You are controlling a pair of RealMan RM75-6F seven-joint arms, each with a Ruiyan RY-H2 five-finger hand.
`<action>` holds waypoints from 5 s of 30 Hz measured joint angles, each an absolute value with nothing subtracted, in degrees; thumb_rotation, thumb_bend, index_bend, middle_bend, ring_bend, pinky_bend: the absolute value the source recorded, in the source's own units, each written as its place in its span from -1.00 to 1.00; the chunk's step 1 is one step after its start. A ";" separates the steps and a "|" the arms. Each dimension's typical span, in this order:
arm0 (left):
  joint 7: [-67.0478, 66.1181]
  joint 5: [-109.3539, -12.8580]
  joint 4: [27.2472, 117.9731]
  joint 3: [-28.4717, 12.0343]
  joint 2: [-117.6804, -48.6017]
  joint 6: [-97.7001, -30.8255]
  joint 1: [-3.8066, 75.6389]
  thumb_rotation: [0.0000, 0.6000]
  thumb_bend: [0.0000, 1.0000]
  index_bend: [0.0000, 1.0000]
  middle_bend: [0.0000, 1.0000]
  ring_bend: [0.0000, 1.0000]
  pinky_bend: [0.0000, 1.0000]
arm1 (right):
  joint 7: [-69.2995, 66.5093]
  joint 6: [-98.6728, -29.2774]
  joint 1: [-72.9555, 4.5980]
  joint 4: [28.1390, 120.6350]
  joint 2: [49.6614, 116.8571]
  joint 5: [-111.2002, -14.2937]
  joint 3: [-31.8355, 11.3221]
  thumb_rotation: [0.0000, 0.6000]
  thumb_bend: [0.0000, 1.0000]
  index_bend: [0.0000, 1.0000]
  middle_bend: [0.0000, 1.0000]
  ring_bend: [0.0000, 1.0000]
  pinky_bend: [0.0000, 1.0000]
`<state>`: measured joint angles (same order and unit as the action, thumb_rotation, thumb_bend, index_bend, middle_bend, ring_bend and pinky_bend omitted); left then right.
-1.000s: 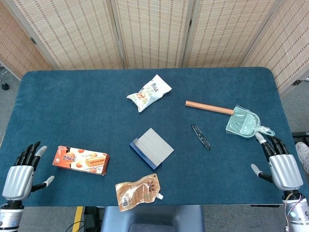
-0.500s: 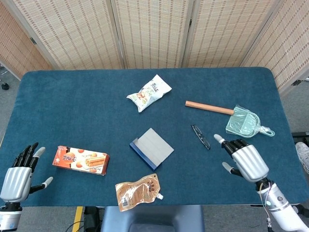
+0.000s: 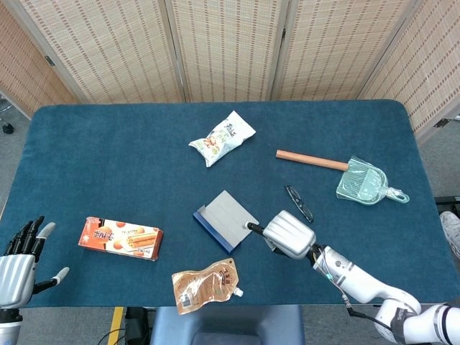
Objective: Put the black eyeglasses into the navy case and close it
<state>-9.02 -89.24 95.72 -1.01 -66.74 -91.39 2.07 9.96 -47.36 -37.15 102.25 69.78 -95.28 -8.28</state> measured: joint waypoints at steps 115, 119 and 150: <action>-5.06 -87.39 91.53 -0.76 -67.59 -90.54 -0.89 1.00 -0.62 -0.69 -0.88 -0.92 -0.65 | 39.15 -51.40 -59.83 60.39 107.10 -54.51 -13.08 1.00 -0.77 -0.50 1.00 1.00 1.00; -4.76 -87.29 91.31 -0.76 -67.70 -90.42 -0.91 1.00 -0.62 -0.69 -0.88 -0.92 -0.65 | 37.58 -51.99 -59.30 59.89 106.55 -54.98 -13.76 1.00 -0.74 -0.50 1.00 1.00 1.00; -6.65 -88.71 92.52 -0.44 -68.60 -88.30 0.95 1.00 -0.62 -0.69 -0.88 -0.92 -0.65 | 25.95 -55.00 -42.33 84.38 77.48 -65.26 -3.11 1.00 0.73 -0.46 1.00 1.00 1.00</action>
